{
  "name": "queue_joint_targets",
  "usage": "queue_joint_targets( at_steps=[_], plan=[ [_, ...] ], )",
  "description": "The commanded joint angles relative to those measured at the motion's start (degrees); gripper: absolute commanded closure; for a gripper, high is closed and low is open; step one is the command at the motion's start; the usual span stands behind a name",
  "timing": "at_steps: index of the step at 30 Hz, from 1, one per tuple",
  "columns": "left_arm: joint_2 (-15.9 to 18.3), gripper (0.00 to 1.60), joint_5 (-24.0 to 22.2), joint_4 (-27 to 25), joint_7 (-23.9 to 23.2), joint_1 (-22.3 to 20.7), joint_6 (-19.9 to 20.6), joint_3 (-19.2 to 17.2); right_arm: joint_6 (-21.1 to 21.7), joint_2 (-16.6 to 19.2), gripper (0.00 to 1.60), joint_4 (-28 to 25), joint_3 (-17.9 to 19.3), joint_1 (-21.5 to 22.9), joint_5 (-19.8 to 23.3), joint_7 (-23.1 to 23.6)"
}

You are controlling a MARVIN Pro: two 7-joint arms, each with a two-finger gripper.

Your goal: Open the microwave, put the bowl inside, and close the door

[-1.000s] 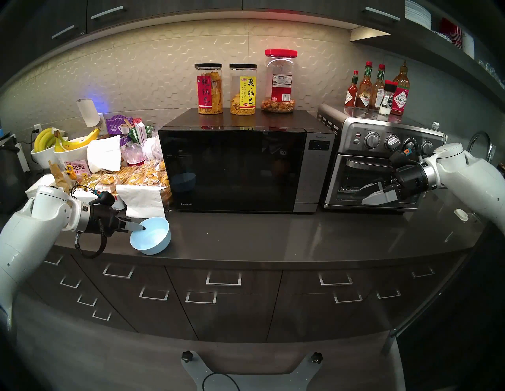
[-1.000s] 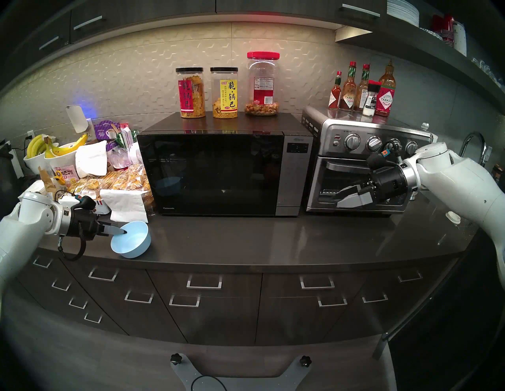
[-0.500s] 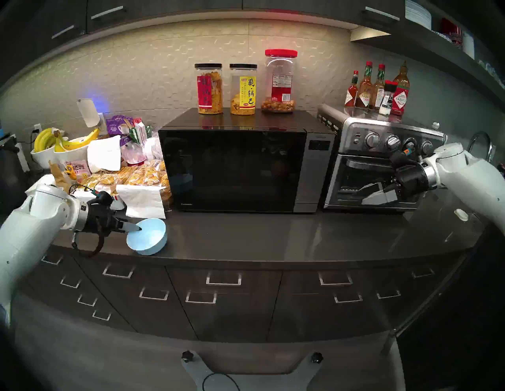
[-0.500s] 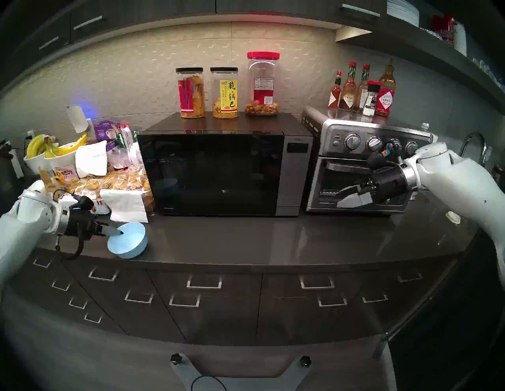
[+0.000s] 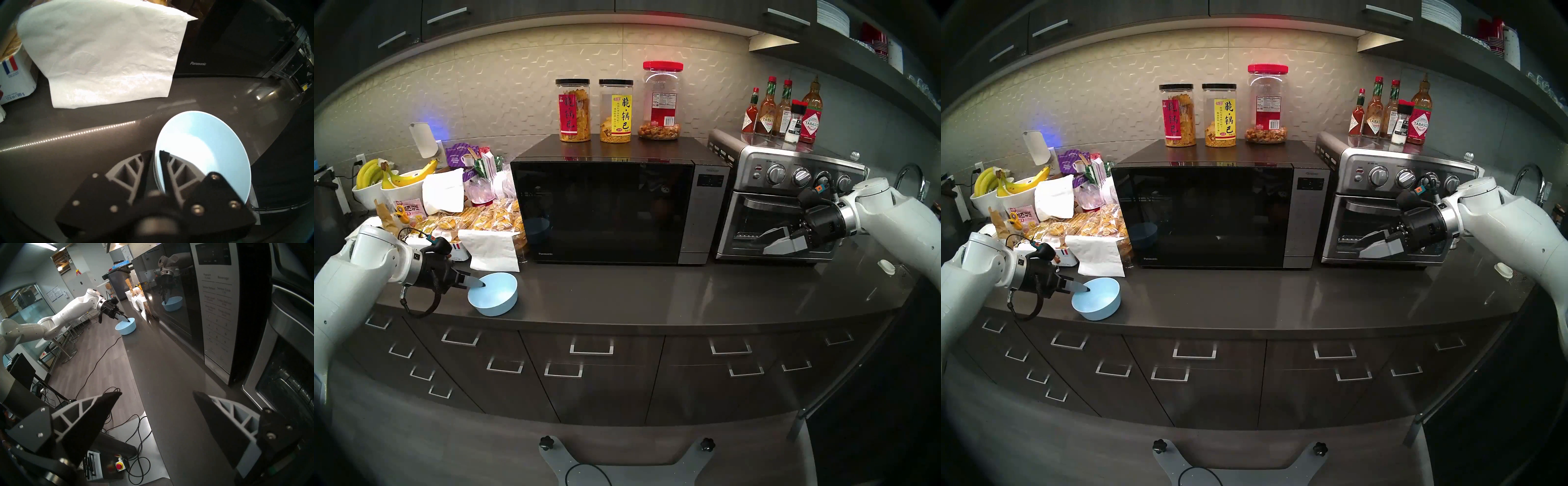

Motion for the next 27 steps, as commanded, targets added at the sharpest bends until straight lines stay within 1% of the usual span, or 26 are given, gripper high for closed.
queue_joint_targets(
  at_steps=[1, 3, 4, 8, 16, 21, 23, 25, 27],
  plan=[
    [-0.51, 0.23, -0.29, -0.03, -0.49, -2.06, -0.52, -0.58, 0.09, -0.02, 0.0, -0.01, 0.87, 1.01, 0.43, -0.08],
    [-0.56, 0.16, -0.25, 0.03, -0.59, -2.12, -0.5, -0.69, 0.09, -0.02, 0.0, -0.01, 0.87, 1.01, 0.43, -0.08],
    [-0.56, 0.16, -0.25, 0.03, -0.59, -2.12, -0.5, -0.69, 0.09, -0.02, 0.0, -0.01, 0.87, 1.01, 0.43, -0.08],
    [-0.41, 0.05, -0.41, 0.05, -0.76, -2.04, -0.63, -1.15, 0.09, -0.02, 0.0, -0.01, 0.87, 1.01, 0.43, -0.08],
    [0.82, 0.01, -1.3, -1.91, -0.89, -0.44, -0.78, -2.9, 0.08, -0.03, 0.0, 0.0, 0.87, 1.01, 0.42, -0.07],
    [2.87, 0.0, -1.87, -4.9, -1.03, 2.09, -1.84, -5.47, 0.07, -0.03, 0.0, 0.0, 0.86, 1.01, 0.41, -0.06],
    [4.43, 0.0, -0.01, -6.88, -0.24, 3.26, -3.3, -5.31, 0.06, -0.03, 0.0, 0.01, 0.86, 1.01, 0.4, -0.06],
    [5.05, 0.0, -1.01, -8.13, -1.13, 5.0, -3.84, -6.84, 0.06, -0.03, 0.0, 0.01, 0.86, 1.01, 0.4, -0.06],
    [6.03, 0.0, -0.57, -9.58, -0.89, 6.57, -4.98, -7.68, 0.06, -0.03, 0.0, 0.01, 0.86, 1.01, 0.4, -0.05]
  ],
)
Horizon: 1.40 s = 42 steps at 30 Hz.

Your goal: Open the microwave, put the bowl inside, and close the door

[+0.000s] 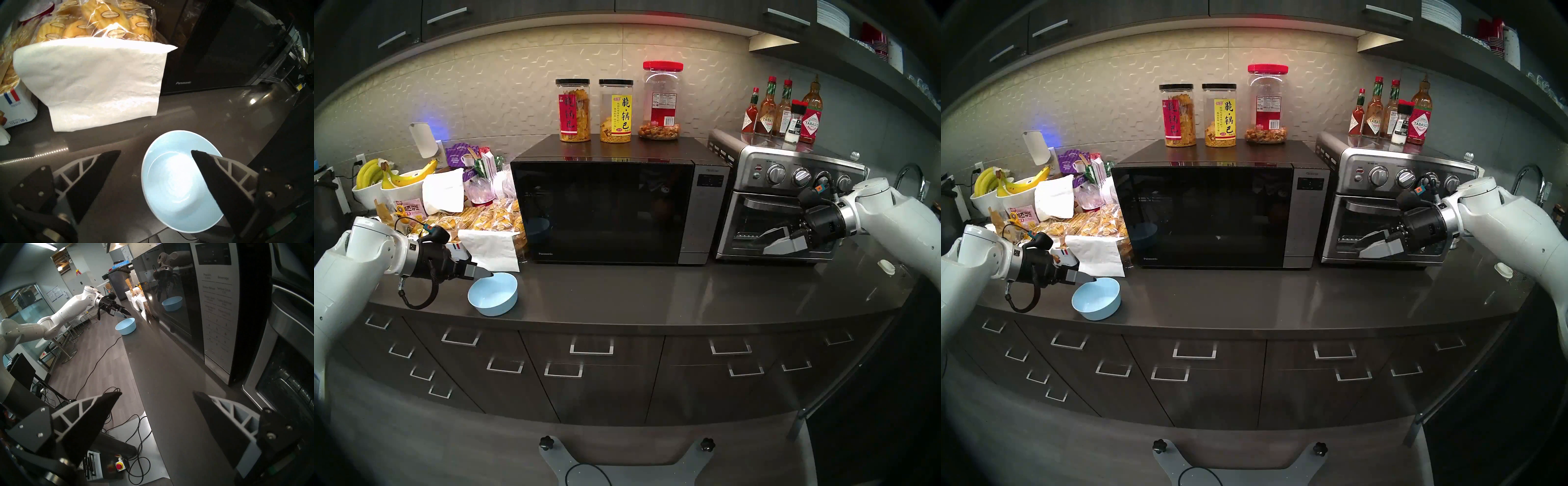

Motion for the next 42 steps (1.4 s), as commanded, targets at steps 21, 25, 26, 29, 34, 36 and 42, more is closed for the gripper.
queue_joint_targets(
  at_steps=[21, 25, 26, 29, 34, 36, 42],
  plan=[
    [1.2, 0.0, 0.1, -9.27, -6.13, 20.26, -11.25, -23.95, 0.07, -0.03, 0.0, 0.01, 0.87, 1.01, 0.4, -0.05],
    [-0.44, 0.0, 1.38, -10.52, -7.79, 23.2, -12.52, -27.61, 0.07, -0.03, 0.0, 0.0, 0.87, 1.01, 0.41, -0.06],
    [-0.49, 0.0, 1.08, -11.34, -7.57, 25.29, -13.12, -29.34, 0.07, -0.03, 0.0, 0.0, 0.87, 1.01, 0.41, -0.06],
    [-1.42, 0.0, 2.26, -11.64, -8.3, 25.27, -12.91, -29.97, 0.08, -0.03, 0.0, 0.0, 0.88, 1.01, 0.42, -0.07],
    [-2.7, 0.0, 3.4, -12.4, -8.61, 26.85, -13.18, -31.65, 0.09, -0.02, 0.0, -0.01, 0.88, 1.0, 0.43, -0.08],
    [-2.85, 0.0, 3.55, -12.41, -8.69, 26.88, -13.19, -31.75, 0.09, -0.02, 0.0, -0.01, 0.89, 1.0, 0.43, -0.08],
    [-3.3, 0.0, 3.88, -12.08, -9.74, 26.74, -13.5, -31.92, 0.1, -0.02, 0.0, -0.01, 0.89, 1.0, 0.43, -0.09]
  ],
)
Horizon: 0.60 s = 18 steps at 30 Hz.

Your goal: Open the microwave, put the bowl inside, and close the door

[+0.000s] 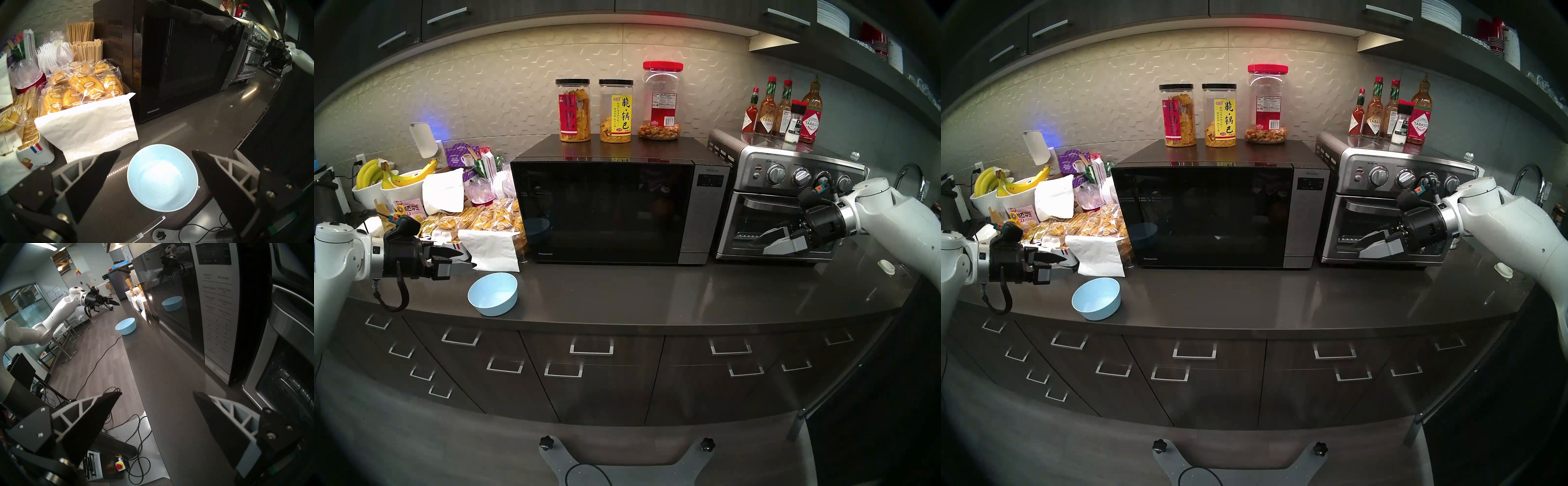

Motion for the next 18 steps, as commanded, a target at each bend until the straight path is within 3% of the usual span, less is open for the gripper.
queue_joint_targets(
  at_steps=[1, 18],
  plan=[
    [-0.61, 0.0, -0.26, -0.36, -1.08, 0.5, -0.74, -1.71, 0.1, -0.02, 0.0, -0.02, 0.89, 1.01, 0.44, -0.1],
    [-2.56, 0.0, -0.19, -0.39, -2.39, 0.5, -1.72, -3.01, 0.09, -0.02, 0.0, -0.01, 0.89, 1.01, 0.44, -0.1]
  ],
)
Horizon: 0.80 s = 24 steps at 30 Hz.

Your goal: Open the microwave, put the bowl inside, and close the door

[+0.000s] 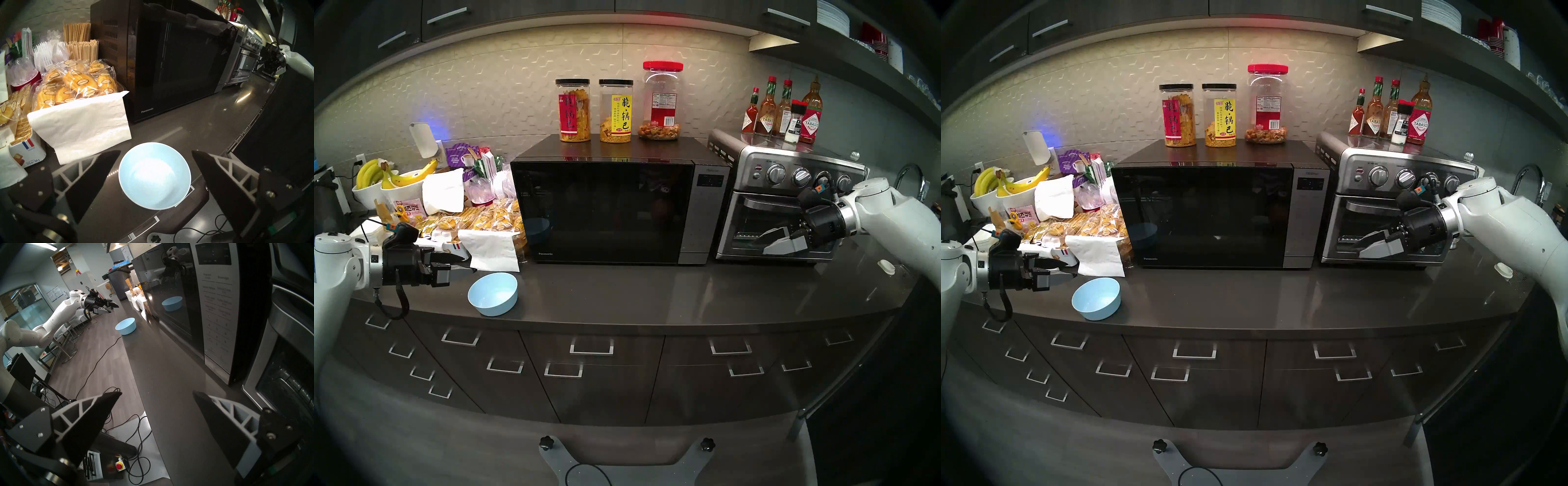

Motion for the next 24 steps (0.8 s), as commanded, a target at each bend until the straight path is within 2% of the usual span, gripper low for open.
queue_joint_targets(
  at_steps=[1, 23, 24],
  plan=[
    [0.03, 0.0, -0.32, -0.37, -0.15, -0.55, -0.22, -1.28, 0.09, -0.02, 0.0, -0.01, 0.88, 1.01, 0.44, -0.1],
    [-0.21, 0.0, 0.03, -0.36, -0.4, -0.77, -0.1, -1.32, 0.09, -0.02, 0.0, -0.01, 0.88, 1.01, 0.44, -0.1],
    [-0.21, 0.0, 0.04, -0.36, -0.42, -0.78, -0.1, -1.31, 1.1, 0.15, 0.0, -1.24, 0.92, 1.39, 0.32, -0.5]
  ],
)
